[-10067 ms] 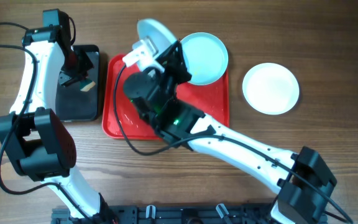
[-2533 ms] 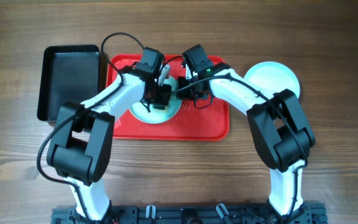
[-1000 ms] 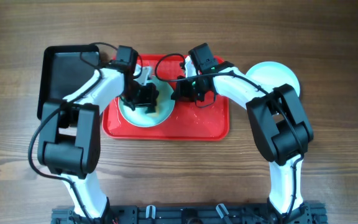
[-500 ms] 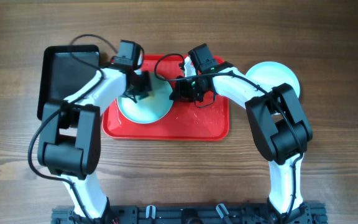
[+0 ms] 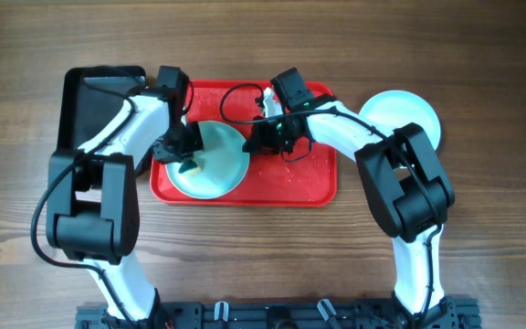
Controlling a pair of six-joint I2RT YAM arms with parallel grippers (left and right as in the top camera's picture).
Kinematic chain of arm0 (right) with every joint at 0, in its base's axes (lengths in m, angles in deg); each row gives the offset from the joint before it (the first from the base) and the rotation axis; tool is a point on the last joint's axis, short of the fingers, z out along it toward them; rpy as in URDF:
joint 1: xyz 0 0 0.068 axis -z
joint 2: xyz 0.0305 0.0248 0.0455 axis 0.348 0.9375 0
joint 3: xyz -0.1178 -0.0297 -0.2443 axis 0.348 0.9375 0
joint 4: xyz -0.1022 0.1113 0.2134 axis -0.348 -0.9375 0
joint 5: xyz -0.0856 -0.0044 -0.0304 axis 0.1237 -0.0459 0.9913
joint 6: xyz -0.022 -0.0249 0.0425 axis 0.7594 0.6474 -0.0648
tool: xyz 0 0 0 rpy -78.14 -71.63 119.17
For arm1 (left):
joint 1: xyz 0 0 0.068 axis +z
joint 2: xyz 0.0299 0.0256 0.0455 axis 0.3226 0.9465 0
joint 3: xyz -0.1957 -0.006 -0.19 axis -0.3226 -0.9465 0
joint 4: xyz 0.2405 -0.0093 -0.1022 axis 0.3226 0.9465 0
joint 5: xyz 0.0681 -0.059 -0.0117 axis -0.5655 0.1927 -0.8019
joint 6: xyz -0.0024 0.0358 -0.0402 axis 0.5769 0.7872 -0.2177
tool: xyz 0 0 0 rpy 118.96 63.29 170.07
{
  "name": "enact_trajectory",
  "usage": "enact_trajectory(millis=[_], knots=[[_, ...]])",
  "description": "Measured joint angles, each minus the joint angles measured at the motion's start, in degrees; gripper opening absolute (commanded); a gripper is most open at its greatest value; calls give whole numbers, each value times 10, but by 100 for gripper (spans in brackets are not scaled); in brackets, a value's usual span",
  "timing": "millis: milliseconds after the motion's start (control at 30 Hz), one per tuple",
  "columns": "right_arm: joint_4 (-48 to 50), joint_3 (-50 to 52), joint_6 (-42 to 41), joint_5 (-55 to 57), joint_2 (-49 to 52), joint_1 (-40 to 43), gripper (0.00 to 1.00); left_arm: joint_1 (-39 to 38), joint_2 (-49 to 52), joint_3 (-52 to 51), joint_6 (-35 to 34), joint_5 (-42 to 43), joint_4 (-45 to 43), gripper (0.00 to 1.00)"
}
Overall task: Clean dirty plates on tray and stack at the side
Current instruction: 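Scrub the plate with the left sponge while right gripper holds rim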
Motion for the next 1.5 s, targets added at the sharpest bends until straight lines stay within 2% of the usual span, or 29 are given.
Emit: enact_trajectory(millis=[167,300,467,600,767,933,1033,1167,1300,1500], knots=[[-1,0,4,0,0,2,4,9,2,-10,113,142,17,4],[-2,0,4,0,0,2,4,6,12,-17,167,225,4,4],[-2,0,2,-1,0,3,4,3,18,-21,190,270,-45,4],[-1,0,-7,0,0,7,4,1,18,-25,174,277,-114,4],[0,0,-13,-1,0,7,4,-7,18,-25,56,180,-206,4],[3,0,-13,0,0,7,4,-12,6,-14,-71,-9,-195,4],[8,0,-13,0,1,4,4,-19,3,-10,-101,-78,-154,4],[10,0,-13,-6,1,-4,4,-21,1,-3,-119,-128,-74,4],[10,0,-12,-15,1,-7,4,-21,1,-2,-123,-163,6,4],[10,0,-11,-24,1,-7,4,-21,3,-6,-109,-171,68,4]])
